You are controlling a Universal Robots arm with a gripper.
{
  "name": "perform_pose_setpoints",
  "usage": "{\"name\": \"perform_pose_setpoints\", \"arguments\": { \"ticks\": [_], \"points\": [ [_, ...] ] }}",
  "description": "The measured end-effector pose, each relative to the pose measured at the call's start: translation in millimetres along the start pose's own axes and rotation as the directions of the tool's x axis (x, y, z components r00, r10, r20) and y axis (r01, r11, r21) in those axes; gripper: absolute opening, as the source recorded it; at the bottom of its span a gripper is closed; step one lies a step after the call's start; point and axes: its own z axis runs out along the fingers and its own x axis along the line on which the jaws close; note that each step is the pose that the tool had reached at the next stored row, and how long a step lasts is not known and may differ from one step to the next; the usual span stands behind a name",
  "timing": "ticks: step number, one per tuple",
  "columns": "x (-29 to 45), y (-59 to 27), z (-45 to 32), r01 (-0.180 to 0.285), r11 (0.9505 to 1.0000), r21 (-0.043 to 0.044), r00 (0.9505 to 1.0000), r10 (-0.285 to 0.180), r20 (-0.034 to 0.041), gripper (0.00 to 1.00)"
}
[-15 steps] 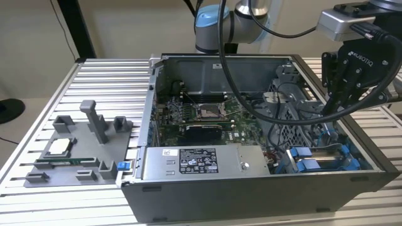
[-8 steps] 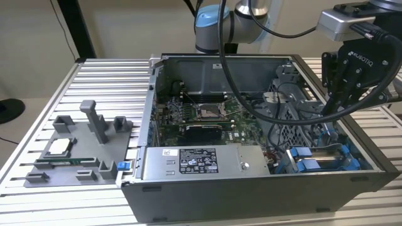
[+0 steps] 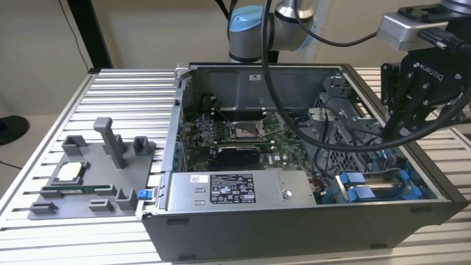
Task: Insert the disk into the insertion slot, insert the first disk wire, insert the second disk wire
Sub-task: 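Insert the first disk wire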
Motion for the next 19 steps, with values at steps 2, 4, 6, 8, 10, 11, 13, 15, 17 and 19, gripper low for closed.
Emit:
{"name": "perform_pose_setpoints", "arguments": {
  "ticks": [2,4,6,8,10,11,13,15,17,19],
  "points": [
    [2.5,-1.6,0.5,0.000,1.0000,-0.0009,1.0000,0.000,0.0016,0.00],
    [4.9,-3.3,1.0,0.000,1.0000,-0.0016,1.0000,0.000,0.0034,0.00],
    [7.3,-4.6,1.7,0.000,1.0000,-0.0019,1.0000,0.000,0.0056,0.00],
    [9.5,-5.6,2.5,-0.001,1.0000,-0.0019,1.0000,0.001,0.0083,0.00],
    [11.6,-6.4,3.3,-0.001,1.0000,-0.0019,0.9999,0.001,0.0106,0.00],
    [12.7,-6.7,3.7,-0.002,1.0000,-0.0018,0.9999,0.002,0.0117,0.00],
    [14.6,-7.2,4.5,-0.003,1.0000,-0.0017,0.9999,0.003,0.0139,0.00],
    [16.4,-7.4,5.3,-0.005,1.0000,-0.0016,0.9999,0.005,0.0157,0.00],
    [17.2,-7.4,6.0,-0.013,0.9999,-0.0017,0.9998,0.013,0.0169,0.00],
    [17.4,-7.4,6.6,-0.030,0.9995,-0.0022,0.9994,0.030,0.0170,0.00]
  ]
}}
